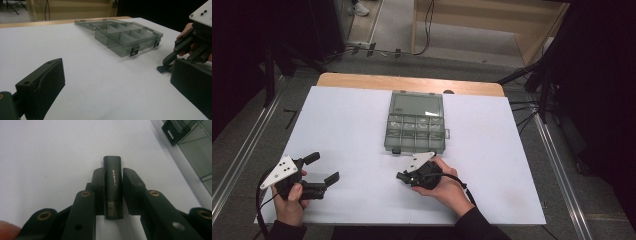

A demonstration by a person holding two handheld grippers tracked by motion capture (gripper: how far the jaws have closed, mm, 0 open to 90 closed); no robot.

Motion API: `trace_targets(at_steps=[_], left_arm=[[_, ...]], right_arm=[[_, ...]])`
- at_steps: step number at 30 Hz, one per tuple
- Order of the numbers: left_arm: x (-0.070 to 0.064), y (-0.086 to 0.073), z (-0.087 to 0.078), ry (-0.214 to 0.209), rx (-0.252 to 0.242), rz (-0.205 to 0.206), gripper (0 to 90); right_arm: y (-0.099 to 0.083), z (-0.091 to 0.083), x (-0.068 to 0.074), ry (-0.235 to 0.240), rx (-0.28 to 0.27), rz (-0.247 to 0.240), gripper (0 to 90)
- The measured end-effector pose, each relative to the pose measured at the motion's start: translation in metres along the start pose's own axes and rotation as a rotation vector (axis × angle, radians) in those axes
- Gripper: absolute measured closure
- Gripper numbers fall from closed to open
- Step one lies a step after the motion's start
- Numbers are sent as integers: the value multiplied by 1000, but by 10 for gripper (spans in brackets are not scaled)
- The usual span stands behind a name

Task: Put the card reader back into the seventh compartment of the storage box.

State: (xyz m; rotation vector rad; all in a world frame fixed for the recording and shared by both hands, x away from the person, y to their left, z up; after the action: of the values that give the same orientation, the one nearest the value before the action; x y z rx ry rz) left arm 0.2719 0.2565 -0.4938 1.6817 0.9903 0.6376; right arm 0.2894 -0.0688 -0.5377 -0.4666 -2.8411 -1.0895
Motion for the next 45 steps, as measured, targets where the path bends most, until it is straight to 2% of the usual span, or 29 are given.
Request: trace_targets(at_steps=[3,7,30,45], left_arm=[[0,0,0,-3,0,1,0],[-1,0,1,-4,3,2,0],[0,1,0,-4,-4,0,0],[0,1,0,-5,-5,3,0]], right_arm=[[0,0,0,-2,-5,28,718],[0,0,1,-7,-6,32,720],[3,-3,3,-17,-21,28,722],[6,-14,2,-17,-65,40,722]])
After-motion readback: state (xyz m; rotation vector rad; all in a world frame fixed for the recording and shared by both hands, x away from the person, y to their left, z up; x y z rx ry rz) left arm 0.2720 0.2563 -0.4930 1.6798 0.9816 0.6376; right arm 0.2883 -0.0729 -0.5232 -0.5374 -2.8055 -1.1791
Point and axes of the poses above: each handheld gripper's, and its own axes: z roughly forward along the jaws, y roughly out of its top, x roughly to its left, the point moved 4 cm from there along z, roughly forward along the jaws, and after that the axes turned 14 degrees about y, right-handed, at the moved point
